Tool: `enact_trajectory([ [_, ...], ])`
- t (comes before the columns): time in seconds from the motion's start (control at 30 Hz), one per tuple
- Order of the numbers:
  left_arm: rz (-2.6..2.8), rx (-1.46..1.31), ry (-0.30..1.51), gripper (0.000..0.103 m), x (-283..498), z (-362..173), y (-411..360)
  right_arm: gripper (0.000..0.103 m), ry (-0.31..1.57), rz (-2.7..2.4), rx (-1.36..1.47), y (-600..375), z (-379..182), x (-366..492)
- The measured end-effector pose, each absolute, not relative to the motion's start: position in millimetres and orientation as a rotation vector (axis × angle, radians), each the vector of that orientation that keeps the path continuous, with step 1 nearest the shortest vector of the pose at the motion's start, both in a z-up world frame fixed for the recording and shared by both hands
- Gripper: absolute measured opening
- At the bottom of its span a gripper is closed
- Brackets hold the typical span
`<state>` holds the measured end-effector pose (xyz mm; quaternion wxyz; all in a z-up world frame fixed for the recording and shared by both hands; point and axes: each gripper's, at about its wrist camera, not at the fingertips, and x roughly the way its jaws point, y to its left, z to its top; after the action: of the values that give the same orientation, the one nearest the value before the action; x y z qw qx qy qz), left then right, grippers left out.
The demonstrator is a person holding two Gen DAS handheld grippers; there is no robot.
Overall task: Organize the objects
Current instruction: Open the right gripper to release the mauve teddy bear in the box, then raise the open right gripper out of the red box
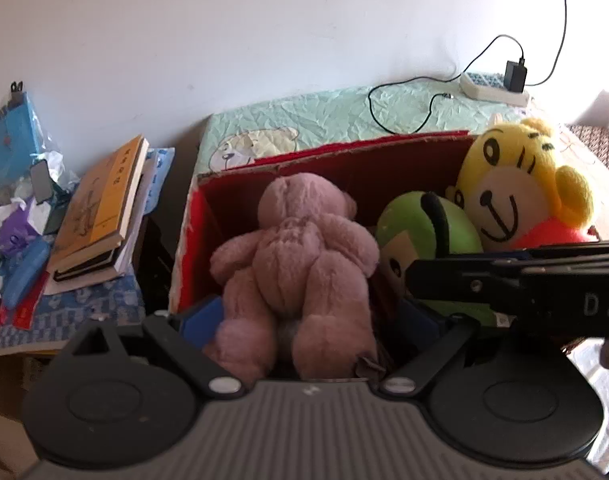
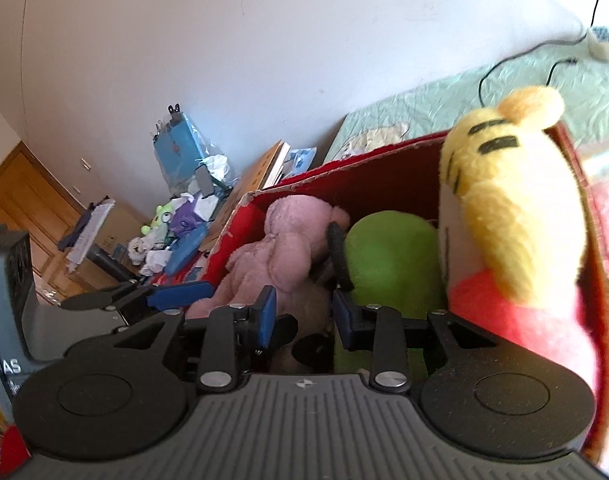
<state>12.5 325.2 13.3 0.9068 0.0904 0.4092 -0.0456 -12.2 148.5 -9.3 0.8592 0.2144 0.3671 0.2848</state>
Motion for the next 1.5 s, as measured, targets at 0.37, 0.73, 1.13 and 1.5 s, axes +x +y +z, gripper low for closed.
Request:
enact_trajectory([
  [0.37,-0.026,0.226,0.857,0.095,4,18,313,0.034,0.704,0.529,0.436,133,-1,-33],
  [0.73,0.010,0.226,0.861,0.095,-3,28,306,0.035,0.683,0.451,0.408,125,12,-53],
  [1.13,0.037,0.229,0.865,0.095,-8,31,295,0.035,0.684,0.346,0.409,110,17,-67],
  [1.5,0.020,0.261,0.850,0.095,-13,41,267,0.035,0.667,0.270,0.410,82,21,-79],
])
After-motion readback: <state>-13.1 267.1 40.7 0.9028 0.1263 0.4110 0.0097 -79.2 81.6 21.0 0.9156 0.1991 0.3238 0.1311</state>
